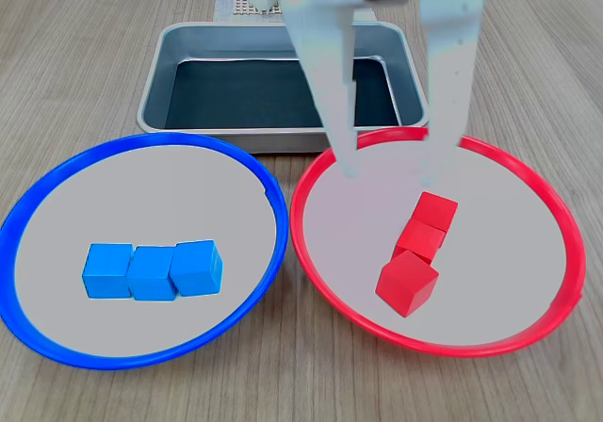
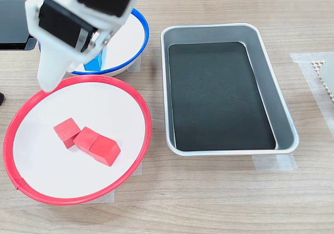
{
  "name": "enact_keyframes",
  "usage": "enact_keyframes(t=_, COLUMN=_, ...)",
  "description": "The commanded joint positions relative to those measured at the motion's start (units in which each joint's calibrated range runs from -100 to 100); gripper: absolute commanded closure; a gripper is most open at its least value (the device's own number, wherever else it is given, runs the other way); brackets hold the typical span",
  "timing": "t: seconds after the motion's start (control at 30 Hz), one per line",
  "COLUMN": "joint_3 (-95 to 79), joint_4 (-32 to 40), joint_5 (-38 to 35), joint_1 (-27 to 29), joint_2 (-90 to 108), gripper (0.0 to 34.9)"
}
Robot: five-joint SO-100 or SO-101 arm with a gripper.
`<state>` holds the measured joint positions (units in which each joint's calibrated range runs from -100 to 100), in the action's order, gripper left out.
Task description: Relocate any misplaced blocks to their matching dishes.
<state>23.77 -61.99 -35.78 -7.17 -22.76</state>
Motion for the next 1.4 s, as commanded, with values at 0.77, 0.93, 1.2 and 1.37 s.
enact_keyframes(t=0.77, joint_3=-106.6, joint_4=44.3, joint_5=30.7, joint_1=5.0, joint_2=95.0, gripper=34.6)
enact_keyframes(t=0.93, joint_3=-116.4, joint_4=39.1, joint_5=33.0, joint_1=6.0, joint_2=107.3, gripper=34.6)
enact_keyframes(t=1.2, joint_3=-120.9, joint_4=26.2, joint_5=36.4, joint_1=3.3, joint_2=117.6, gripper=34.6)
enact_keyframes(t=1.37, joint_3=-122.3, joint_4=20.1, joint_5=36.9, joint_1=2.2, joint_2=120.8, gripper=34.6)
